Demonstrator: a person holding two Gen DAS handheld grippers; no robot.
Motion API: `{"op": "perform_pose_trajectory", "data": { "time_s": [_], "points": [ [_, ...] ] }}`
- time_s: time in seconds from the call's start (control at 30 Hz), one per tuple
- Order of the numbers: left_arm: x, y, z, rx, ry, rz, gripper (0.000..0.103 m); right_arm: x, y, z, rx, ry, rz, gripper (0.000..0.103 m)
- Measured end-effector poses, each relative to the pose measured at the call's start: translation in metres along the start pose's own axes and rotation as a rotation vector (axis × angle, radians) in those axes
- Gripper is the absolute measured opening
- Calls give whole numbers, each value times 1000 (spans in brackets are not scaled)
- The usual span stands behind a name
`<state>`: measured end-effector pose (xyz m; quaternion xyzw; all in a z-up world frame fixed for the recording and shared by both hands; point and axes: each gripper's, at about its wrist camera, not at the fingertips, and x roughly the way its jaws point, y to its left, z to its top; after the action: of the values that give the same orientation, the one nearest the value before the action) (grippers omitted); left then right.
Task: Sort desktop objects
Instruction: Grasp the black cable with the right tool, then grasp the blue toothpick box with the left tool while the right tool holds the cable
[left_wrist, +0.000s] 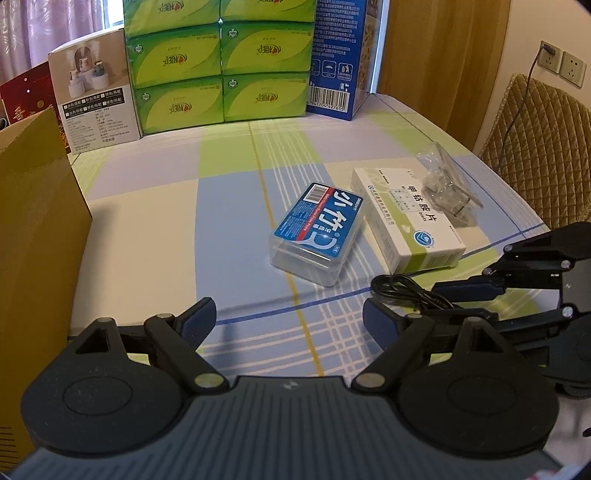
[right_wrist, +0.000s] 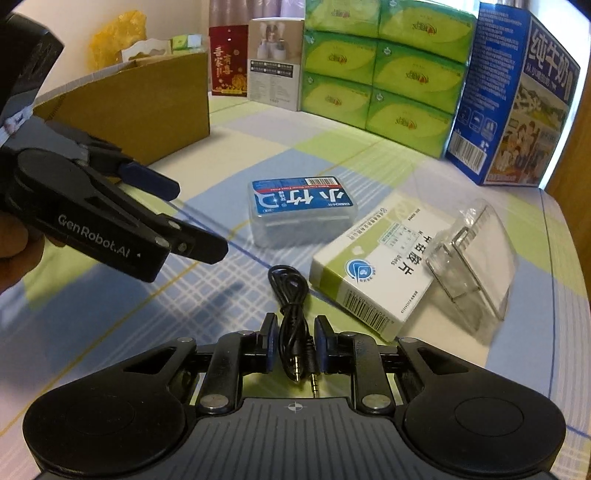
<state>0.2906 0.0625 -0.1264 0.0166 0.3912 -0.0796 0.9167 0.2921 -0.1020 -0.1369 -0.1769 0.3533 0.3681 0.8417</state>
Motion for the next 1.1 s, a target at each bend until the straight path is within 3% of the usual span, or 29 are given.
{"op": "perform_pose_trajectory", "data": {
  "time_s": [0.23, 0.37, 0.53, 0.8, 1.0, 1.1],
  "points": [
    [1, 1, 0, 4, -2, 6, 84, -10, 5, 0, 28, 11, 8, 13],
    [0, 1, 0, 8, -13, 11, 84, -23, 7, 4, 39, -40, -36, 13],
    [2, -1, 4, 47, -37, 17, 84, -35, -7, 17, 158, -121, -105, 13],
    [20, -8, 22, 105, -92, -9, 81, -32, -22, 24, 250, -114, -158, 13],
    [44, -18, 34, 155, -75, -39, 72, -32, -29, 23, 272, -120, -170, 13],
    [52, -21, 34, 170, -54, -40, 58, -32, -31, 21, 281, -116, -174, 13]
  ]
}}
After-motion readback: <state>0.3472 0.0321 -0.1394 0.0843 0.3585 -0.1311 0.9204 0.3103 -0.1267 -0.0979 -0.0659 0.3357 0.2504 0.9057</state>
